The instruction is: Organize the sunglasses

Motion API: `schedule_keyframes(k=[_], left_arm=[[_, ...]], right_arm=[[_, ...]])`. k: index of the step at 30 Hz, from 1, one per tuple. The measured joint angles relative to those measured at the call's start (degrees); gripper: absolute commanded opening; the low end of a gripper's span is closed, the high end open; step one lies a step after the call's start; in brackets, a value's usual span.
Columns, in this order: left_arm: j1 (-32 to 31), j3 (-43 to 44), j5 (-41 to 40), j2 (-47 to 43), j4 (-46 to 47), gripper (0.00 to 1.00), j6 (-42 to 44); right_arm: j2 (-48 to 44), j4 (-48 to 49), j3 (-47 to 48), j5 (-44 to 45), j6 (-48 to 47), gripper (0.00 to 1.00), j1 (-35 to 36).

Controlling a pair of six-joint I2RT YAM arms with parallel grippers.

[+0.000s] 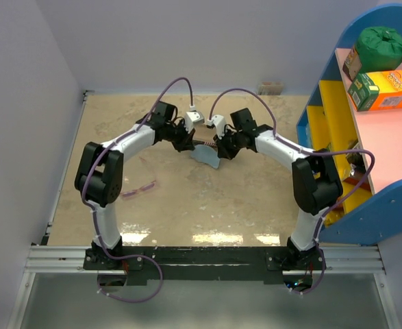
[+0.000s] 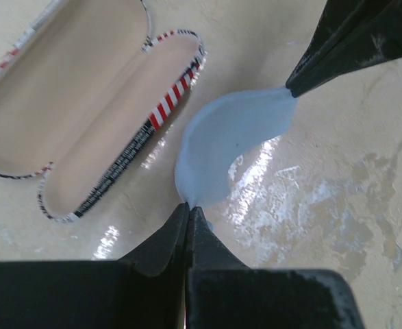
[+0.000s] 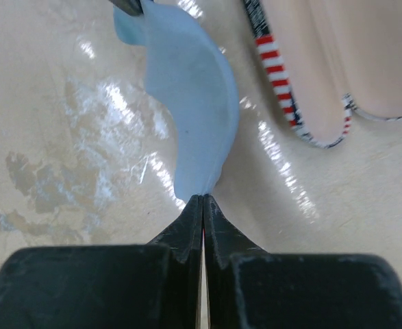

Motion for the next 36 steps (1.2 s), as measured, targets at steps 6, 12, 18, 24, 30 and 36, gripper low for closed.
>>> schedule_keyframes(k=[6, 12, 18, 24, 30, 36], left_arm=[[0.0, 5.97, -1.77, 2.84, 0.07, 0.0, -1.31], [0.0, 10.45, -3.72, 5.42, 0.09, 0.0, -2.45], [0.04, 12.52, -6.54, 7.61, 0.57, 0.0, -3.76], [0.02, 13.38, -9.25, 9.33, 0.87, 0.0, -4.26], [0.02, 15.37, -12.28, 11.13, 1.03, 0.0, -4.33], [0.02, 17.59, -15.17, 12.79, 1.09, 0.0, -4.74]], right_arm=[[2.27, 1.68, 4.24, 1.75, 1.25, 0.0, -0.66], [5.38, 2.69, 8.66, 4.26, 2.34, 0.0, -1.64], [9.38, 3.26, 12.81, 6.43, 2.51, 0.0, -2.36], [13.16, 3.37, 16.04, 7.78, 2.71, 0.0, -2.58], [14.86, 3.58, 17.73, 9.42, 2.97, 0.0, -2.86], [15.34, 4.17, 18.64, 10.49, 3.1, 0.0, -3.17]])
